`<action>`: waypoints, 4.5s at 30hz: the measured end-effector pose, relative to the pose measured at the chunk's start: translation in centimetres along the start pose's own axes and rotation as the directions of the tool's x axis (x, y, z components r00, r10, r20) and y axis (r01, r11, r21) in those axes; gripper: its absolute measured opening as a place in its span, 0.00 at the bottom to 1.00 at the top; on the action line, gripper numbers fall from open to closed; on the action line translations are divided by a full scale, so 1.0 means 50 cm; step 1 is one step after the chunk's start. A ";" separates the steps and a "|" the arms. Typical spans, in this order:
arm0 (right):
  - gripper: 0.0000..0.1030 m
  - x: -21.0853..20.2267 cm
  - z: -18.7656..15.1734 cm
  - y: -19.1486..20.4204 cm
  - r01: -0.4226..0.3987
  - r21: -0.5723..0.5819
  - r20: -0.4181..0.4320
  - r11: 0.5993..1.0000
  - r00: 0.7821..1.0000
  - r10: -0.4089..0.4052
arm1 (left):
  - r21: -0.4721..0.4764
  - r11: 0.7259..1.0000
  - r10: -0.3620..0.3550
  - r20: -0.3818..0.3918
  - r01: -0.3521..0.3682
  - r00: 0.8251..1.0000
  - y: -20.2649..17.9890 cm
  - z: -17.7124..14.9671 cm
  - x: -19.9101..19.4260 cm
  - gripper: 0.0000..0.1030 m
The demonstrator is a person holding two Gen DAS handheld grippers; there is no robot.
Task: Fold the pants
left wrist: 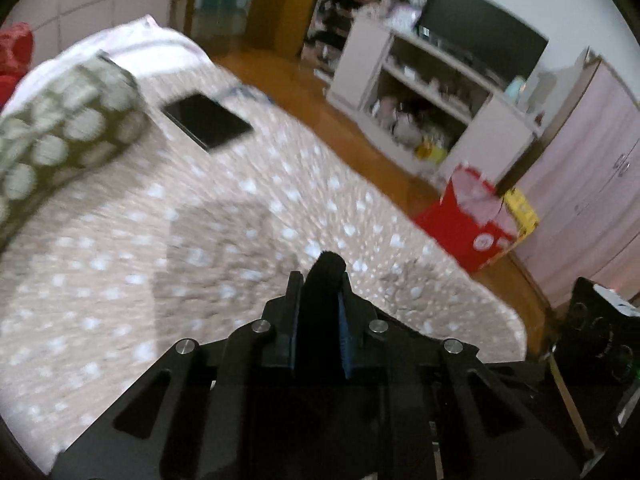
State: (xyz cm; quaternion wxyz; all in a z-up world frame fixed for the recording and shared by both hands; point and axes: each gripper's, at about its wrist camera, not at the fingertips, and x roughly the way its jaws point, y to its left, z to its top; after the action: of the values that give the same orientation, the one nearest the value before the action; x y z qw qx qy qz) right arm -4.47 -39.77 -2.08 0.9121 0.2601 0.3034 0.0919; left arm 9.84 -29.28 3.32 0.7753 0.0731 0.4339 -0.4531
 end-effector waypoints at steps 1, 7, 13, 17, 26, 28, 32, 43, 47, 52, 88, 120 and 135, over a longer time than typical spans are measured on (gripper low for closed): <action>0.10 -0.005 0.005 0.021 -0.022 -0.020 0.007 1.000 1.000 0.022 | -0.007 1.000 0.006 0.019 -0.006 1.000 0.008 -0.002 -0.030 0.14; 0.10 0.013 0.004 0.177 -0.126 -0.187 -0.025 0.974 0.992 0.123 | -0.105 0.992 0.081 0.090 -0.072 0.993 0.101 -0.076 -0.199 0.14; 0.10 0.120 -0.065 0.294 -0.218 -0.263 -0.164 0.940 0.970 0.180 | -0.274 0.938 0.239 0.063 -0.213 0.969 0.230 -0.203 -0.282 0.14; 0.20 0.234 -0.146 0.356 -0.257 -0.301 -0.326 0.918 0.933 0.154 | -0.387 0.892 0.274 0.051 -0.234 0.960 0.286 -0.272 -0.311 0.14; 0.37 0.145 -0.081 0.340 -0.292 -0.309 -0.282 0.905 0.937 0.206 | -0.424 0.851 0.354 0.027 -0.310 0.935 0.247 -0.337 -0.329 0.32; 0.37 0.153 -0.048 0.296 -0.127 -0.340 -0.226 0.932 0.973 0.050 | -0.444 0.838 0.353 -0.002 -0.318 0.936 0.236 -0.358 -0.309 0.45; 0.35 0.207 -0.041 0.249 -0.022 -0.349 -0.249 0.937 0.966 -0.070 | -0.433 0.802 0.425 -0.069 -0.411 0.902 0.218 -0.388 -0.269 0.45; 0.35 0.273 -0.062 0.246 0.115 -0.488 -0.222 0.865 0.942 -0.251 | -0.513 0.729 0.481 -0.088 -0.454 0.872 0.229 -0.452 -0.254 0.57; 0.35 0.211 -0.064 0.266 0.074 -0.470 -0.224 0.879 0.954 -0.200 | -0.518 0.720 0.494 -0.084 -0.462 0.865 0.224 -0.451 -0.254 0.57; 0.35 0.167 -0.101 0.291 0.012 -0.486 -0.252 0.874 0.955 -0.153 | -0.527 0.714 0.501 -0.074 -0.460 0.862 0.222 -0.457 -0.254 0.58; 0.35 0.277 -0.133 0.399 -0.092 -0.505 -0.359 0.858 0.927 -0.112 | -0.635 0.669 0.472 -0.039 -0.386 0.881 0.215 -0.534 -0.344 0.59; 0.47 0.368 -0.163 0.530 -0.292 -0.529 -0.470 0.797 0.882 0.012 | -0.879 0.390 0.546 -0.018 -0.273 0.838 0.283 -0.736 -0.536 0.83; 0.53 0.575 -0.208 0.739 -0.482 -0.556 -0.631 0.677 0.775 0.034 | -0.936 0.291 0.585 0.009 -0.200 0.811 0.348 -0.757 -0.521 0.97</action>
State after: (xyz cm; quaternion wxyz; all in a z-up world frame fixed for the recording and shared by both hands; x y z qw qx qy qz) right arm 11.88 5.25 -4.11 0.7814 -0.0979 0.4631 0.4068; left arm -5.35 16.62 -5.51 0.8377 -0.3336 0.4281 0.0607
